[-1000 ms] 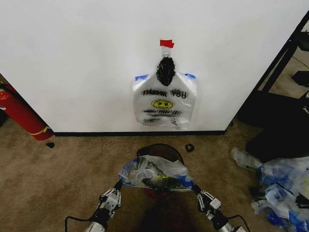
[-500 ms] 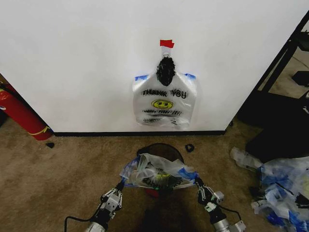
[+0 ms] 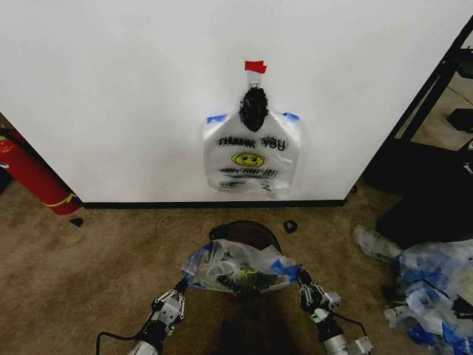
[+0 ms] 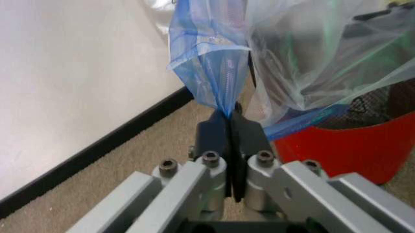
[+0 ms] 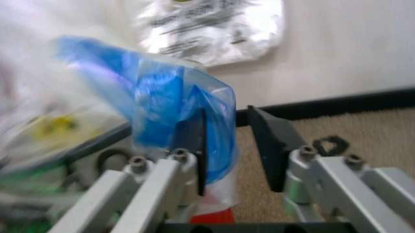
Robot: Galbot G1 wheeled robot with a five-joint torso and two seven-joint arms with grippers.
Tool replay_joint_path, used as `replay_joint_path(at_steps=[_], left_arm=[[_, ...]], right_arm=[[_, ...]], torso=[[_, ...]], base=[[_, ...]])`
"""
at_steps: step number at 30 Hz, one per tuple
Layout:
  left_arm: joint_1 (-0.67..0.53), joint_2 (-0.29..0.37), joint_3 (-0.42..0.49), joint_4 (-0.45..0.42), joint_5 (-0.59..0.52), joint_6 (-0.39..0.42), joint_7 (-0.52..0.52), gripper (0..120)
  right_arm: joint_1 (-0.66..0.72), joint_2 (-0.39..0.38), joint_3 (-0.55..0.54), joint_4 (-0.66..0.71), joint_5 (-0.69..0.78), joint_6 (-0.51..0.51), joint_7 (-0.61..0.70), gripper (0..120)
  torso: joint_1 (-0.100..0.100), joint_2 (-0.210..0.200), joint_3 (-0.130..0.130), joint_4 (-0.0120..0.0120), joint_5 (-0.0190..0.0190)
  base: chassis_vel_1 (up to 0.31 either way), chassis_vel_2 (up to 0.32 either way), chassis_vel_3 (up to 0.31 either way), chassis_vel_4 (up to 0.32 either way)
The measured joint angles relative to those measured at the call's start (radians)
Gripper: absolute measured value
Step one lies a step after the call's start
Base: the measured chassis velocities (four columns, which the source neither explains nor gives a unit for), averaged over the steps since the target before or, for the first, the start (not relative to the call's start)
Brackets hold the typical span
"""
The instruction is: Pick up the garbage bag from the wall and place it over the trash bin.
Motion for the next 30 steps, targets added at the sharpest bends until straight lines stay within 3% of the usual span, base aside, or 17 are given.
replay_joint_path(at_steps=[6,11,20,24,26,30], left_arm=[[0.058,0.052,-0.025,-0.07,0.005,0.002,0.015,30],[0.098,0.077,-0.037,-0.108,0.026,0.006,0.024,45],[0.151,0.09,-0.049,-0.199,0.094,-0.009,0.023,81],[0.156,0.093,-0.054,-0.247,0.096,-0.045,0.044,91],[0.147,0.105,-0.063,-0.276,0.074,-0.074,0.069,98],[0.122,0.119,-0.086,-0.286,0.042,-0.09,0.088,100]], right_arm=[[-0.059,-0.033,0.103,0.042,-0.221,0.083,-0.087,52],[-0.09,-0.049,0.213,0.084,-0.299,0.14,-0.203,69],[-0.106,-0.066,0.373,0.173,-0.25,0.18,-0.443,98],[-0.088,-0.068,0.373,0.216,-0.166,0.181,-0.436,100],[-0.068,-0.067,0.356,0.255,-0.131,0.175,-0.361,100],[-0.046,-0.059,0.328,0.308,-0.113,0.137,-0.222,100]], torso=[[0.0,0.0,0.0,0.0,0.0003],[0.0,0.0,0.0,0.0,0.0],[0.0,0.0,0.0,-0.0001,0.0],[0.0,0.0,0.0,0.0001,0.0001],[0.0,0.0,0.0,0.0001,0.0001],[0.0,0.0,0.0,0.0,0.0001]], base=[[0.0,0.0,0.0,0.0],[0.0,0.0,0.0,0.0],[0.0,0.0,0.0,0.0],[0.0,0.0,0.0,0.0],[0.0,0.0,0.0,0.0],[0.0,0.0,0.0,0.0]])
